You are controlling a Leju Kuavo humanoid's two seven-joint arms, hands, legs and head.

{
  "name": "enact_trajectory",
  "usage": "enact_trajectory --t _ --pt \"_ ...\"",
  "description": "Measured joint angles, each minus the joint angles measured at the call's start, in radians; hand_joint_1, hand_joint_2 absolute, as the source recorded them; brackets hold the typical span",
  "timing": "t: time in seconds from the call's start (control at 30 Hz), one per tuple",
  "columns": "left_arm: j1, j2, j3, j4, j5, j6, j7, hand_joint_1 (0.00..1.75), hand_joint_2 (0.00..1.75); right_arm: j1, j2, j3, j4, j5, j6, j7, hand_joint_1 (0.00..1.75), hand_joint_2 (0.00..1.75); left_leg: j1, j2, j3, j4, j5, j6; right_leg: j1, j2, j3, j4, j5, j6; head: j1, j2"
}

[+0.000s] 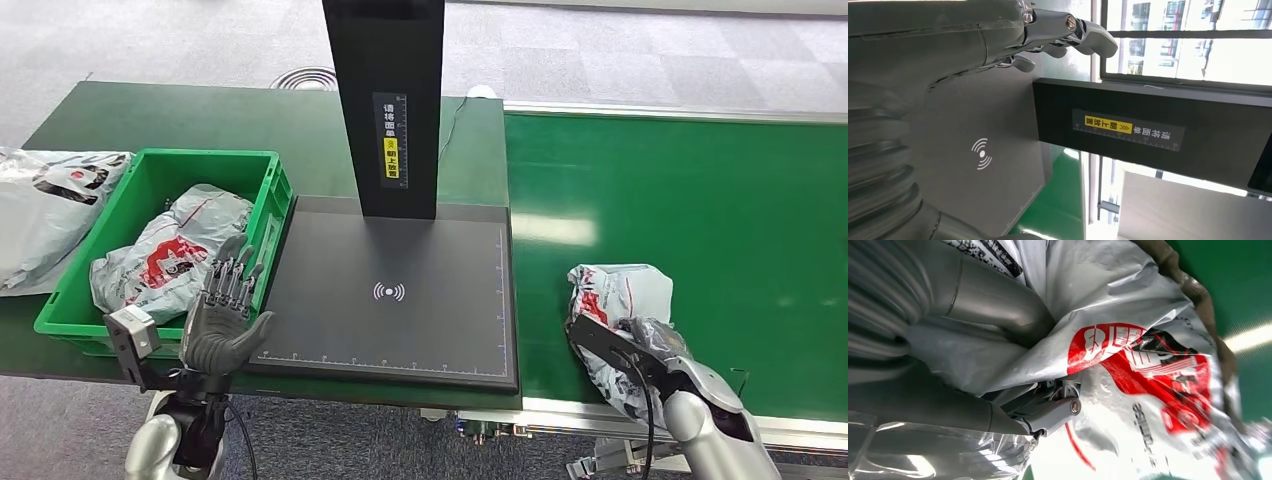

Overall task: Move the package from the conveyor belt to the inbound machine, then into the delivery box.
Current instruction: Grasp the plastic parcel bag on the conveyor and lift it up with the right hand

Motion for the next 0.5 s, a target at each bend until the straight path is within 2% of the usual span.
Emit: enact_trajectory --t 0.03,0.17,0.2,0.4,0.5 --pt "0.002 0.000 0.002 -0.001 0.000 0.000 0.000 0.00 1.75 -0.008 0.004 -0.001 0.003 -0.001 -0.027 -0.005 1.75 1.75 0.000 0.000 0.000 0.000 0.000 0.000 0.000 0.000 0.000 0.000 0.000 0.000 0.000 0.000" --pt "0.021 -0.010 0.010 -0.028 -0.008 0.008 0.000 0.00 1.75 -0.063 0.057 -0.040 0.000 0.017 -0.273 0.000 1.75 1.75 0.000 0.001 0.001 0.000 0.000 0.000 0.000 0.001 0.000 0.000 0.000 0.000 0.000 0.000" --pt "0.026 -0.012 0.010 -0.034 -0.010 0.009 0.000 0.00 1.75 -0.077 0.068 -0.053 -0.006 0.021 -0.305 0.006 1.75 1.75 0.000 0.001 0.001 0.000 0.001 0.000 0.000 0.001 0.000 0.000 0.000 0.000 0.000 0.000" --pt "0.040 -0.018 0.013 -0.056 -0.017 0.013 0.001 0.00 1.75 -0.103 0.103 -0.095 -0.031 0.024 -0.331 0.014 1.75 1.75 0.000 0.001 0.000 0.000 0.001 0.000 0.000 0.000 0.000 0.000 0.000 0.000 0.000 0.000" --pt "0.041 -0.020 0.014 -0.058 -0.017 0.018 -0.001 0.00 1.75 -0.103 0.116 -0.112 -0.042 0.039 -0.416 -0.022 1.75 1.75 0.000 0.001 0.000 0.000 0.001 0.000 0.000 0.000 0.000 0.000 0.000 0.000 0.000 0.000"
